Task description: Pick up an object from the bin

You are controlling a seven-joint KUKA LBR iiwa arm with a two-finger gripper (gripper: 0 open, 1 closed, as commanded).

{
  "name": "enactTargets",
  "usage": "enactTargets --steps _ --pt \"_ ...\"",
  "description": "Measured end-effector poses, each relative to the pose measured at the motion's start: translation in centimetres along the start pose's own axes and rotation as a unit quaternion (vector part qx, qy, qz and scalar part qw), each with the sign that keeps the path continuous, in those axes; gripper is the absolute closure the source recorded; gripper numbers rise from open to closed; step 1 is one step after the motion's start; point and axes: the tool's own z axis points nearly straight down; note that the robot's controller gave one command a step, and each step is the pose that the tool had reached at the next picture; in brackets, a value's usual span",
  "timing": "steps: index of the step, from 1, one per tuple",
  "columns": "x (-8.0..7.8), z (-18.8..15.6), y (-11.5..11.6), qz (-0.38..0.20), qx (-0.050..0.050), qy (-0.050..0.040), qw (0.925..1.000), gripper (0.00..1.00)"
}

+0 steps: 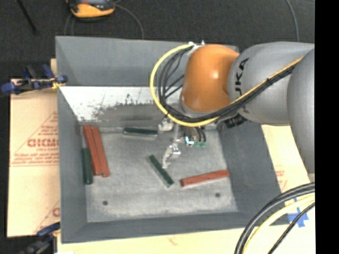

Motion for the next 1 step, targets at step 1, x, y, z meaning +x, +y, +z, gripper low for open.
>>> enactTargets --steps 1 --pt "-0.1 -0.43 -0.03 0.001 0.0 -0.0029 1.0 1.0"
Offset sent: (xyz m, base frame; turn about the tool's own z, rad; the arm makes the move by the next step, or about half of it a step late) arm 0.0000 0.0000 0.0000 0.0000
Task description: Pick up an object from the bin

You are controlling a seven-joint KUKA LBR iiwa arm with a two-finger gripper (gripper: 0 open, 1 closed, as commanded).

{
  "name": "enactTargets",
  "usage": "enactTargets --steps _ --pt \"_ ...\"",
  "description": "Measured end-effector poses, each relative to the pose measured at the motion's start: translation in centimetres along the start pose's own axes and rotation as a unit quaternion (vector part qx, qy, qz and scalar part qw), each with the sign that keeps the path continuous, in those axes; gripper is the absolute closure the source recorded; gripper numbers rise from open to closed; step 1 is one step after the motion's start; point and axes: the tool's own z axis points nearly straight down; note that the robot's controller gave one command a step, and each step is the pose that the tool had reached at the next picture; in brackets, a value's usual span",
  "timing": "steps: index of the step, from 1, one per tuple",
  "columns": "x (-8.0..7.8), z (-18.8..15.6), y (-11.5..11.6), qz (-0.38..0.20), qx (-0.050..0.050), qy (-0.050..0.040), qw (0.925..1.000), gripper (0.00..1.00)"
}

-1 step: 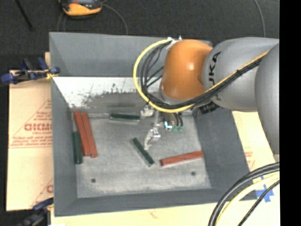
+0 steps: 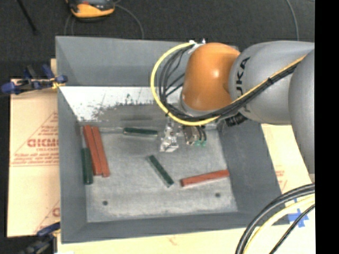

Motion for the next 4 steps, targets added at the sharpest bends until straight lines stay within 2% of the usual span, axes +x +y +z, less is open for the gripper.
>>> enactTargets --steps 1,2,3,4 --pt "0.0 0.0 0.0 0.001 0.0 0.0 1.0 0.0" --pt "0.0 0.0 0.0 0.001 0.0 0.0 1.0 0.0" --pt "3.2 7.0 0.0 0.005 -0.003 -0.0109 0.9999 1.0" --pt "3.7 8.2 -0.1 0.005 -0.001 -0.0075 1.0 0.0"
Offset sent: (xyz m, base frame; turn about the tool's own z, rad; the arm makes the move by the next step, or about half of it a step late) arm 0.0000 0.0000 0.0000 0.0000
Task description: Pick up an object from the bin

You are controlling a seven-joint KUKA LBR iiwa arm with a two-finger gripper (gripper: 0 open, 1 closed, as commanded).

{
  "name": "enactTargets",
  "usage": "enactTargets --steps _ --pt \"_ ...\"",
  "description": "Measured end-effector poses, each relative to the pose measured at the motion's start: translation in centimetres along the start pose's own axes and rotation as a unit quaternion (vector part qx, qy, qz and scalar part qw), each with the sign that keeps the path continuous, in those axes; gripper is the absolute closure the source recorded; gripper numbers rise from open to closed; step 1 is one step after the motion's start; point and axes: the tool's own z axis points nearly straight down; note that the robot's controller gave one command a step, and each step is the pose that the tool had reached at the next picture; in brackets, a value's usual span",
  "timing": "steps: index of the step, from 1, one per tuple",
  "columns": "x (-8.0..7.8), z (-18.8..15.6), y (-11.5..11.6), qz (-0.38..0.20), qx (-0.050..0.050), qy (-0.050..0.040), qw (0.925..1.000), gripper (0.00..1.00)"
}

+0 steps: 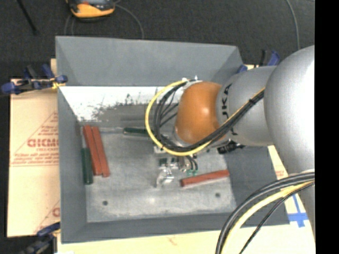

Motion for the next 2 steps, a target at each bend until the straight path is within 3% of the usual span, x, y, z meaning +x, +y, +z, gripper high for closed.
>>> enactTargets --steps 2 --pt "-0.14 -0.07 -0.14 0.0 0.0 0.0011 1.0 0.0"
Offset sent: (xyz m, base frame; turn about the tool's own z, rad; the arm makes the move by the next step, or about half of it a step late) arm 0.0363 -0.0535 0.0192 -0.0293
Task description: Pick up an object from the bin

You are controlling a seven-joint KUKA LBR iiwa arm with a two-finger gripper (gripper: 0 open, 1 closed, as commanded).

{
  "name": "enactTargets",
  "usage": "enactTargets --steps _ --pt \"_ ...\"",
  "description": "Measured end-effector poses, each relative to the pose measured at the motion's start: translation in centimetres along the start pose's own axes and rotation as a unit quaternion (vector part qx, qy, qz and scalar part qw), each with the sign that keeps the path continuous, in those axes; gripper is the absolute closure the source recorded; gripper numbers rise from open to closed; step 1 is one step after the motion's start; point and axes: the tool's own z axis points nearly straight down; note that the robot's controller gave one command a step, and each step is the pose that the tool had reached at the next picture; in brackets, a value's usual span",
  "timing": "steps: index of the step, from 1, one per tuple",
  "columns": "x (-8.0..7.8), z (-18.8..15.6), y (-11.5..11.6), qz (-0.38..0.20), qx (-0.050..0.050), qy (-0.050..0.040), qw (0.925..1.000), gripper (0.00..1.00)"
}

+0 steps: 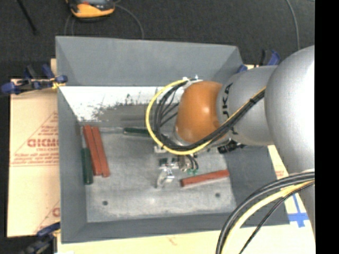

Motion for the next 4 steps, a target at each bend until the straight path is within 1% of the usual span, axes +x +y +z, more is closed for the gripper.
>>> enactTargets --steps 1,2,3,4 --pt "-1.0 0.0 -2.5 -0.013 0.003 0.0025 0.9999 0.0" --pt "-3.8 -1.5 -8.0 -0.15 0.002 0.0039 0.9886 1.0" --pt "-3.8 -1.5 -8.0 -0.15 0.002 0.0039 0.9887 1.0" --pt "-4.6 -13.0 -7.9 -0.155 0.001 0.0053 0.9879 1.0"
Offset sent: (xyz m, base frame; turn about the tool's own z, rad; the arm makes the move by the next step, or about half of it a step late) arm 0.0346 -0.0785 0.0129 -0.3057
